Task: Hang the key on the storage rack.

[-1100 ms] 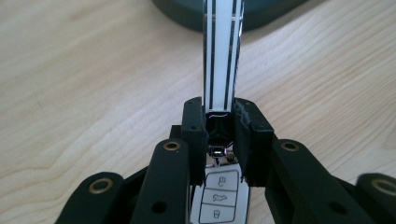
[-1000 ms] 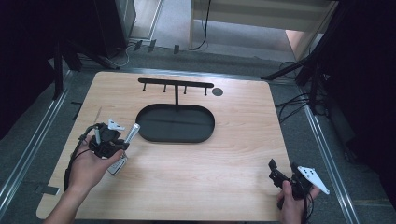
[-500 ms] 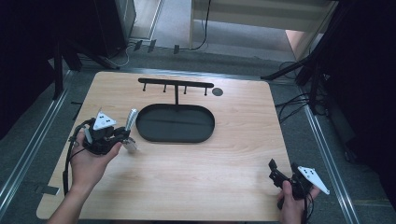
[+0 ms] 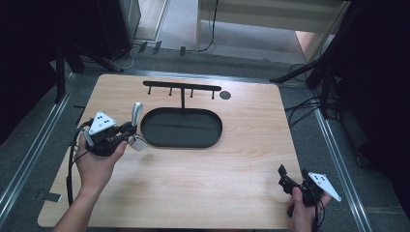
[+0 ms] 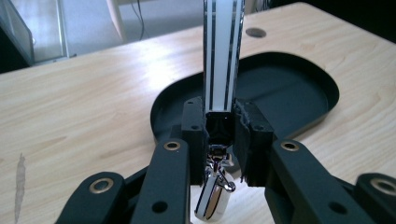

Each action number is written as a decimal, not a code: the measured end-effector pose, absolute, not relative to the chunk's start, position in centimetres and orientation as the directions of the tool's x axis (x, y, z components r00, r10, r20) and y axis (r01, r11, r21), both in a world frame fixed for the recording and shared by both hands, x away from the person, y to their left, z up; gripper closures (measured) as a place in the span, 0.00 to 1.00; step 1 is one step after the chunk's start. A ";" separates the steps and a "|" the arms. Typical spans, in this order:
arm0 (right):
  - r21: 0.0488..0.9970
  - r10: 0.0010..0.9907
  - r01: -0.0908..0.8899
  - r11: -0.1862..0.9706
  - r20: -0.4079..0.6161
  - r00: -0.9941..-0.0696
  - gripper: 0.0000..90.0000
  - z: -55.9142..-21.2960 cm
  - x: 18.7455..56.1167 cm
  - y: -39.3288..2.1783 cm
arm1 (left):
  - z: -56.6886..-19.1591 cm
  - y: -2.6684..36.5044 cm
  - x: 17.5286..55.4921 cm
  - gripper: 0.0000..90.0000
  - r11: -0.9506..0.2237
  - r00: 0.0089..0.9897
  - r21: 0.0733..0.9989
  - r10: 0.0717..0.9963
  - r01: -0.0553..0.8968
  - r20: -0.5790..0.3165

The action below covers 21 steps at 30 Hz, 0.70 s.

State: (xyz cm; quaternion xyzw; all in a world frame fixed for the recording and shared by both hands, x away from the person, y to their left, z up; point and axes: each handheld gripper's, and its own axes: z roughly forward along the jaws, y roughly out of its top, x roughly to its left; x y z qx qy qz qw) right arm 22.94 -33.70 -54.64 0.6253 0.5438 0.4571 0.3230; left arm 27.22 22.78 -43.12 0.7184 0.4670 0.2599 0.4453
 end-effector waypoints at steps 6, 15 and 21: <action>0.902 0.976 0.384 -0.199 0.219 -0.010 0.10 -54.6 23.0 -33.7 | -42.9 22.3 27.7 0.84 -0.143 0.443 0.901 0.894 0.410 -0.060; 0.903 0.976 0.381 -0.196 0.217 -0.013 0.10 -54.7 23.0 -33.8 | -43.3 20.8 28.9 0.84 -0.136 0.499 0.909 0.862 0.393 -0.087; 0.898 0.974 0.388 -0.206 0.228 -0.010 0.10 -54.7 23.0 -33.8 | -43.3 19.6 30.0 0.84 -0.130 0.526 0.915 0.845 0.382 -0.099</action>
